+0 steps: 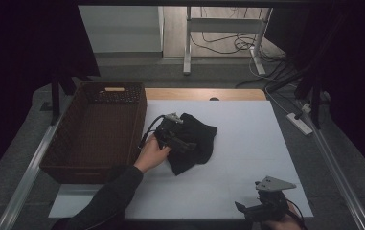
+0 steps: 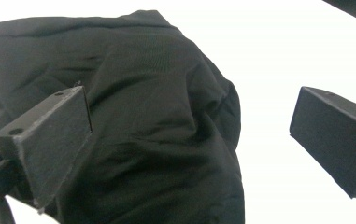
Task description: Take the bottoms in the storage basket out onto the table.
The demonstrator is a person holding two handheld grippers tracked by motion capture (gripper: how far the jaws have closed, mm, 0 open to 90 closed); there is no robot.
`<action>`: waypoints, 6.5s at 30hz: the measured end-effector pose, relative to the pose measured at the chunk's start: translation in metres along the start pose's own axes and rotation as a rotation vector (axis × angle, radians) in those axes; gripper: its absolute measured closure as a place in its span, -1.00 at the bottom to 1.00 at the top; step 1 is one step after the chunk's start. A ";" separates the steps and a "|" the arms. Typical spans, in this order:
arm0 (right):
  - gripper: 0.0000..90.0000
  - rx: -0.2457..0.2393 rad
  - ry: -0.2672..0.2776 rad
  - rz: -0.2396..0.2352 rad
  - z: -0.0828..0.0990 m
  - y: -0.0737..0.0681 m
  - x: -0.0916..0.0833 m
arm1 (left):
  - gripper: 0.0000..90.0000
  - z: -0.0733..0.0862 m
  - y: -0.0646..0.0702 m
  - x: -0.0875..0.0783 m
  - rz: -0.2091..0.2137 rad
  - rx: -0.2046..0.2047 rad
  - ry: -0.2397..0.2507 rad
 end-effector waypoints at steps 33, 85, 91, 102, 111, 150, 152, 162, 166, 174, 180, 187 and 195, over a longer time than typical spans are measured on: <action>-1.00 0.001 -0.003 0.000 0.000 0.000 0.000 | -1.00 -0.007 -0.006 -0.066 -0.036 -0.031 0.036; -1.00 -0.003 -0.009 0.005 0.000 0.000 0.001 | -0.98 0.066 -0.019 -0.147 -0.098 -0.145 0.090; -1.00 -0.005 -0.008 0.006 0.000 0.000 0.001 | -0.98 0.073 -0.017 -0.151 -0.112 -0.144 0.088; -1.00 0.007 0.008 0.004 0.000 0.001 -0.001 | -0.99 0.089 -0.010 -0.157 -0.138 -0.139 0.080; -1.00 0.001 0.009 0.005 0.000 0.000 -0.001 | -0.99 0.101 -0.004 -0.167 -0.148 -0.149 0.110; -1.00 -0.002 0.005 0.005 -0.001 -0.001 -0.001 | -0.99 0.166 0.036 -0.190 -0.192 -0.227 0.130; -1.00 -0.001 0.007 0.004 -0.001 0.000 -0.001 | -0.99 0.168 0.039 -0.193 -0.191 -0.230 0.142; -1.00 -0.001 0.005 0.007 -0.001 -0.001 -0.001 | -0.99 0.184 0.047 -0.200 -0.231 -0.237 0.144; -1.00 -0.001 0.004 0.007 -0.001 -0.001 -0.001 | -0.98 0.190 0.050 -0.205 -0.240 -0.246 0.163; -1.00 -0.002 0.001 0.010 -0.001 -0.001 0.000 | -0.99 0.205 0.055 -0.208 -0.262 -0.263 0.163; -1.00 -0.002 0.000 0.010 0.000 -0.001 0.000 | -1.00 0.220 0.054 -0.204 -0.282 -0.268 0.167; -1.00 -0.001 0.001 0.010 0.000 -0.001 0.000 | -1.00 0.230 0.054 -0.199 -0.305 -0.257 0.166; -1.00 -0.002 0.003 0.008 0.000 -0.001 -0.001 | -1.00 0.241 0.051 -0.194 -0.311 -0.264 0.151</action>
Point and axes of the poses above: each handheld gripper's, and its own axes: x roughly forward along the jaws, z roughly out of its underside, y roughly to its right, the point moved 4 cm from there along x, roughly forward along the jaws, and after that the axes turned 3 degrees about -y, right-handed, at the moved point
